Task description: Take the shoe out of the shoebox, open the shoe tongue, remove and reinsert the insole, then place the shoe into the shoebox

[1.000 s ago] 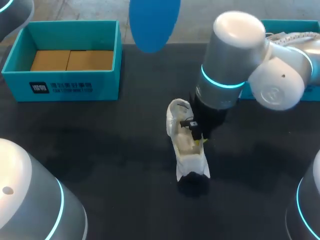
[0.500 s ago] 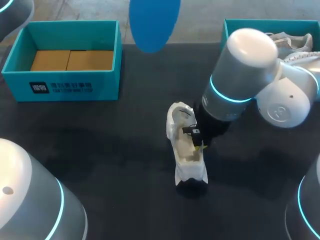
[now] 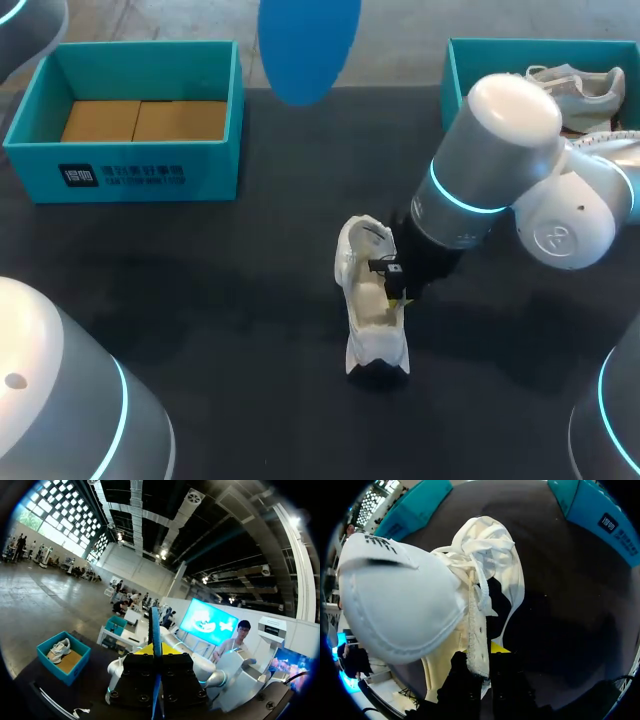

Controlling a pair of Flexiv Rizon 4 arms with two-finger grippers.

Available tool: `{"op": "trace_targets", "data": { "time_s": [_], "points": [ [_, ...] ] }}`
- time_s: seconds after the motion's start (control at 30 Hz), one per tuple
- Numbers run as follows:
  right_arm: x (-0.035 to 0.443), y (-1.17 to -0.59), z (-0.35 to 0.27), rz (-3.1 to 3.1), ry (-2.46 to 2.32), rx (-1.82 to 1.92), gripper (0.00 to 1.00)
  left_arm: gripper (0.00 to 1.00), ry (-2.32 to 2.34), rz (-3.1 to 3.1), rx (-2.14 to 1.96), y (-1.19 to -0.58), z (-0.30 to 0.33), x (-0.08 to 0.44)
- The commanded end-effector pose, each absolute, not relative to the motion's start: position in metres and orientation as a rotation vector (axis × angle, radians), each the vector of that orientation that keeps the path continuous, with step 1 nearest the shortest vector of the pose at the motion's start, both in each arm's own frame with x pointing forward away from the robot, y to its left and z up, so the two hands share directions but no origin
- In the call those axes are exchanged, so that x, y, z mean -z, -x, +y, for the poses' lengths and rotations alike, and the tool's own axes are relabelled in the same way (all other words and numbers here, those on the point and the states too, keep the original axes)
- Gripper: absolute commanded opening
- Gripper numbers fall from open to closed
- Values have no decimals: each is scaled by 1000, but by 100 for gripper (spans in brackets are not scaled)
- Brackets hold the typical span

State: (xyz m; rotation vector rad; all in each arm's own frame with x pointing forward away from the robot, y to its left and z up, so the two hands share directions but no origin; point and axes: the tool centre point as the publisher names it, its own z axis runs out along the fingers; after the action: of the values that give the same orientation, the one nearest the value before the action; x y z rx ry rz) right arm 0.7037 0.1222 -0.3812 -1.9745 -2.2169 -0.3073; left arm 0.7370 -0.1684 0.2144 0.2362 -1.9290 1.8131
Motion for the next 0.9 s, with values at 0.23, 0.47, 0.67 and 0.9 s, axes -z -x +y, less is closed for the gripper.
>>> {"op": "trace_targets", "data": {
  "time_s": [0.23, 0.47, 0.67, 0.9],
  "points": [
    [393, -703, 122, -2188, 1985, 325, 35, 0, -237, -1932, -1810, -737, -169, -215],
    [380, -702, 121, -2218, 2011, 316, 100, 0, -237, -1932, -1810, -737, -169, -215],
    [354, -703, 124, -2289, 2021, 307, 100, 0, -237, -1932, -1810, -737, -169, -215],
    [321, -702, 123, -2376, 2024, 327, 100, 0, -237, -1932, -1810, -737, -169, -215]
  ]
}}
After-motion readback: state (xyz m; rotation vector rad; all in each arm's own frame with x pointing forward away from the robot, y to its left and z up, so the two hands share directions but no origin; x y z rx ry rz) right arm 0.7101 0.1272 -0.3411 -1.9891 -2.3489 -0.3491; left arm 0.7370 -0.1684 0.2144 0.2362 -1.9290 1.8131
